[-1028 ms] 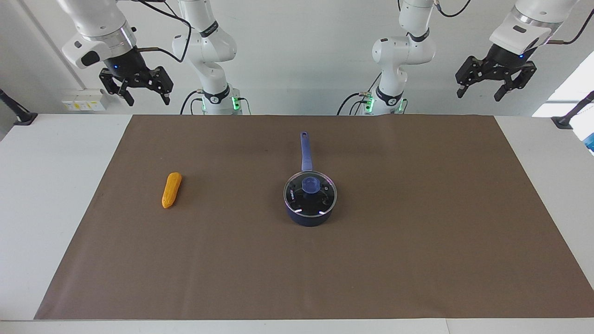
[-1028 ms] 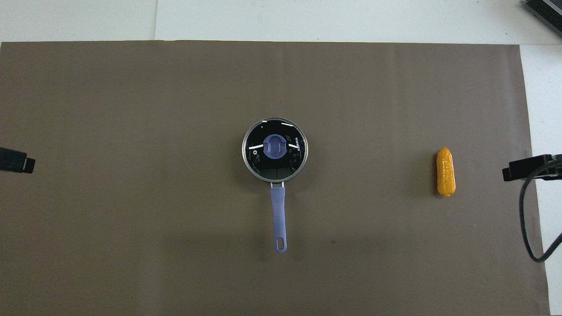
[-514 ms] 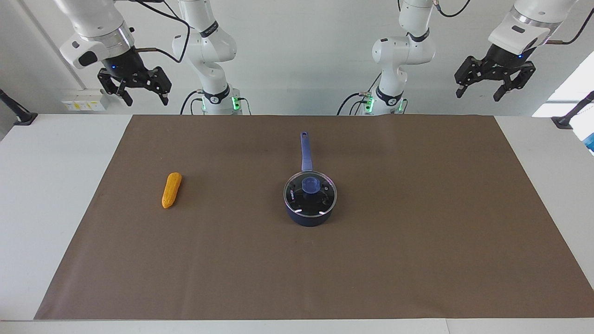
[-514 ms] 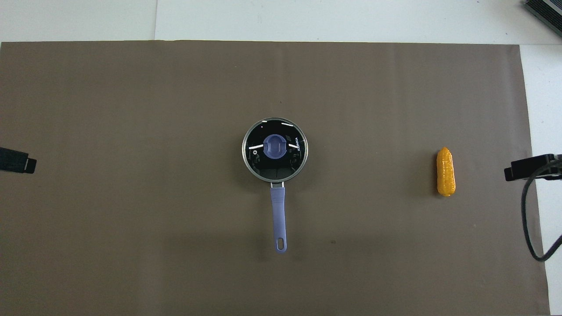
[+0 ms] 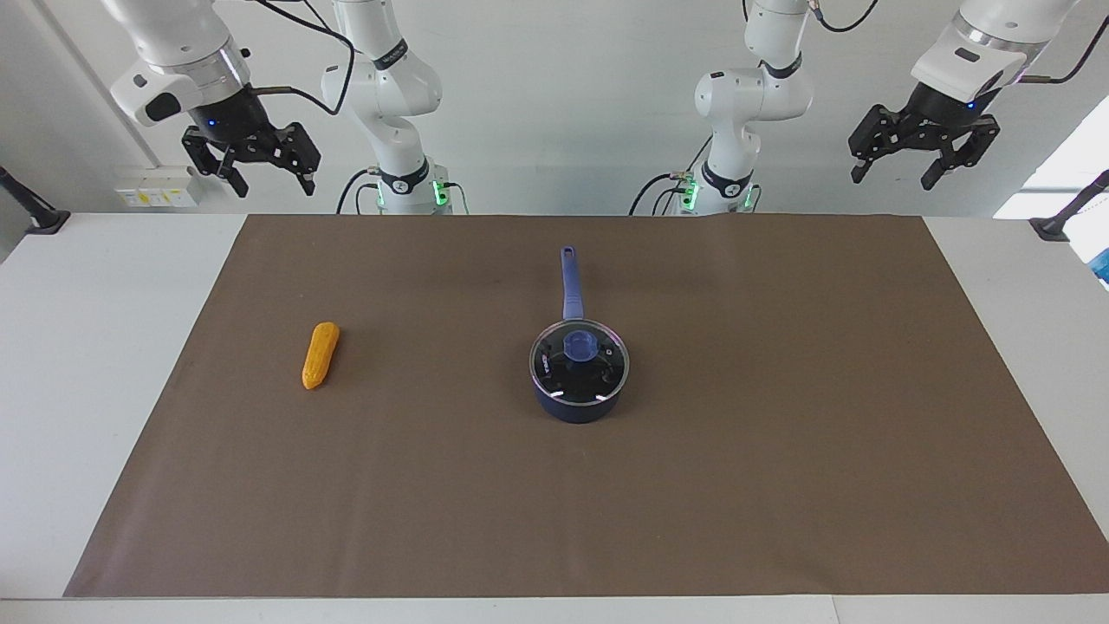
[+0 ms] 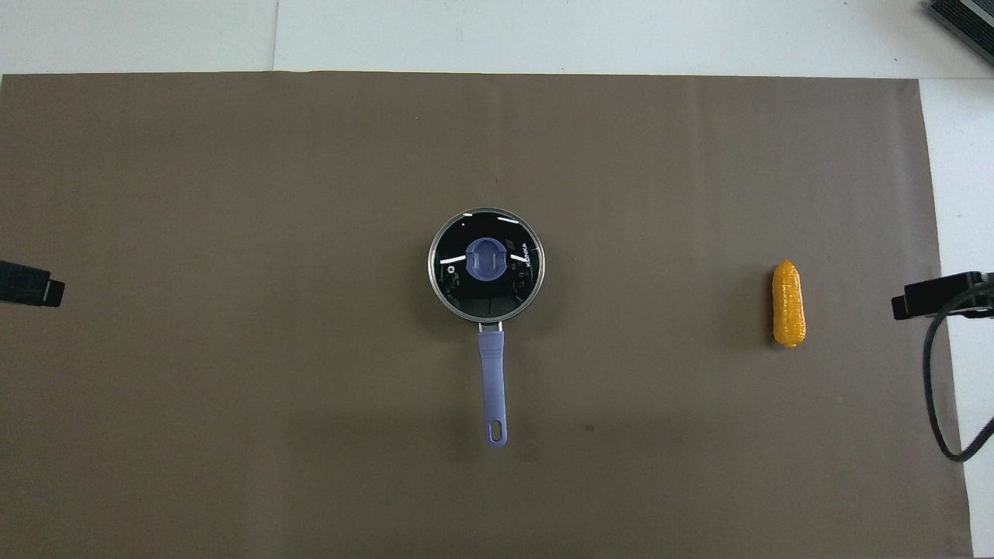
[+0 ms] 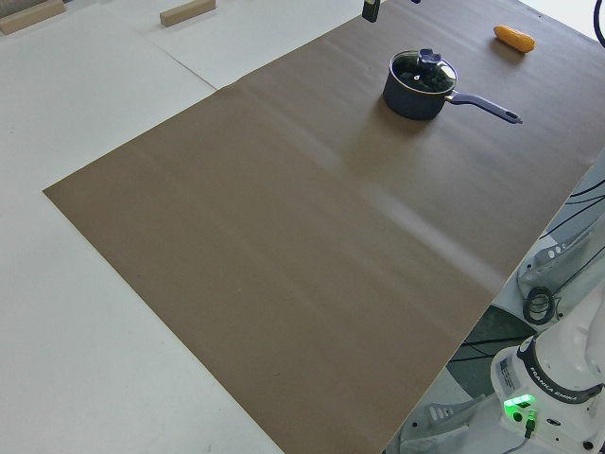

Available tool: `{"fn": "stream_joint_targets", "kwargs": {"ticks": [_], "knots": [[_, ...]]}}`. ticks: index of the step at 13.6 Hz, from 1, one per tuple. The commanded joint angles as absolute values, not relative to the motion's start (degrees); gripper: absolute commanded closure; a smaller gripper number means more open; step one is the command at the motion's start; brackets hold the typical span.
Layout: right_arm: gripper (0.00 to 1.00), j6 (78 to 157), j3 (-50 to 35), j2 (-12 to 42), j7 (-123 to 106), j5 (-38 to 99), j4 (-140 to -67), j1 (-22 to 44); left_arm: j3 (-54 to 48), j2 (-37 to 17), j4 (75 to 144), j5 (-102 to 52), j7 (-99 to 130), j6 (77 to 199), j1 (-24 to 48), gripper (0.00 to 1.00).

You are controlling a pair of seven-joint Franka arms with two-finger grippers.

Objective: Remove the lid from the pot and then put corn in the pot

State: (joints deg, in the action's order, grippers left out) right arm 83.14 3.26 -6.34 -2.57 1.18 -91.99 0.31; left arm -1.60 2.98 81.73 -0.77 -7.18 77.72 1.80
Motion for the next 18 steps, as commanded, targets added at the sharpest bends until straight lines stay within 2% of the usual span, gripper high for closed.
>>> {"fn": "stream_joint_targets", "kwargs": {"ticks": [1,18], "knots": [[0.00,82.71,2.90,-6.68,-1.85,2.29,-91.76,-0.26,-1.85,4.04,82.71,-0.26,-8.17,78.05,1.23,0.00],[0.00,84.37,2.90,-6.59,-2.02,0.09,-91.76,-0.35,-2.20,3.78,82.79,-0.35,-7.73,80.85,2.81,0.00]]}}
